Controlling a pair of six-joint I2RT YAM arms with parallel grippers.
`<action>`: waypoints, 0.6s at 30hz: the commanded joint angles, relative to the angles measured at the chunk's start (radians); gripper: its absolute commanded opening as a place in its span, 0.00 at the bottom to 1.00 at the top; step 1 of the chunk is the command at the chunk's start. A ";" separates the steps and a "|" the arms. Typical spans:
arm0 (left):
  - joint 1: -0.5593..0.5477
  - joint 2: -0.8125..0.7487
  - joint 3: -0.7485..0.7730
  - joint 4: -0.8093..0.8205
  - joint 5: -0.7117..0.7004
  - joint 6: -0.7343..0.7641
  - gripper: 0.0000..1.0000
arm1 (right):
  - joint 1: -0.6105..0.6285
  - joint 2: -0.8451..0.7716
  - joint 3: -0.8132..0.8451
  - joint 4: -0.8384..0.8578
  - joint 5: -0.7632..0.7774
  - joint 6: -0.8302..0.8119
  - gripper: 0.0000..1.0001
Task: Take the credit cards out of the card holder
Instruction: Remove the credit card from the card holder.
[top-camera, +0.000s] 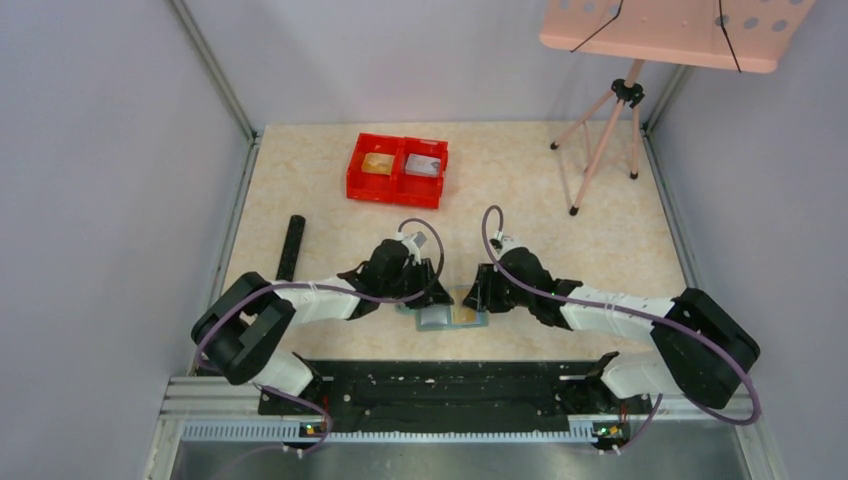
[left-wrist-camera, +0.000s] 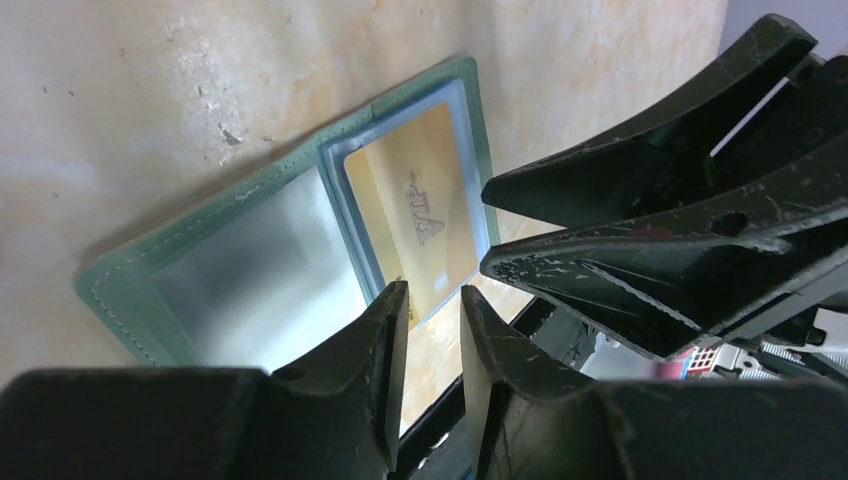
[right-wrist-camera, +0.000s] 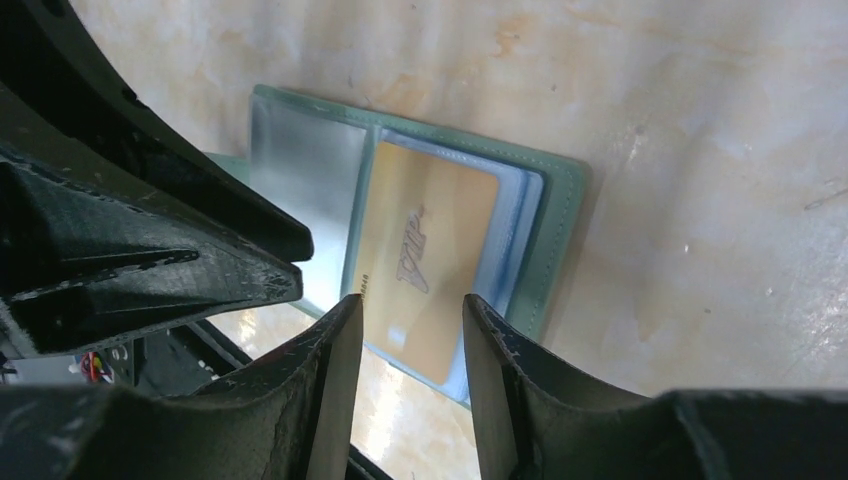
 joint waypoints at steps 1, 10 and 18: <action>-0.015 0.010 -0.015 0.071 -0.017 -0.004 0.32 | -0.018 0.027 -0.023 0.096 -0.032 0.034 0.41; -0.020 0.050 -0.039 0.101 -0.038 0.006 0.34 | -0.018 0.062 -0.062 0.101 -0.011 0.067 0.38; -0.031 0.065 -0.045 0.096 -0.074 0.008 0.37 | -0.018 0.062 -0.098 0.109 0.006 0.091 0.34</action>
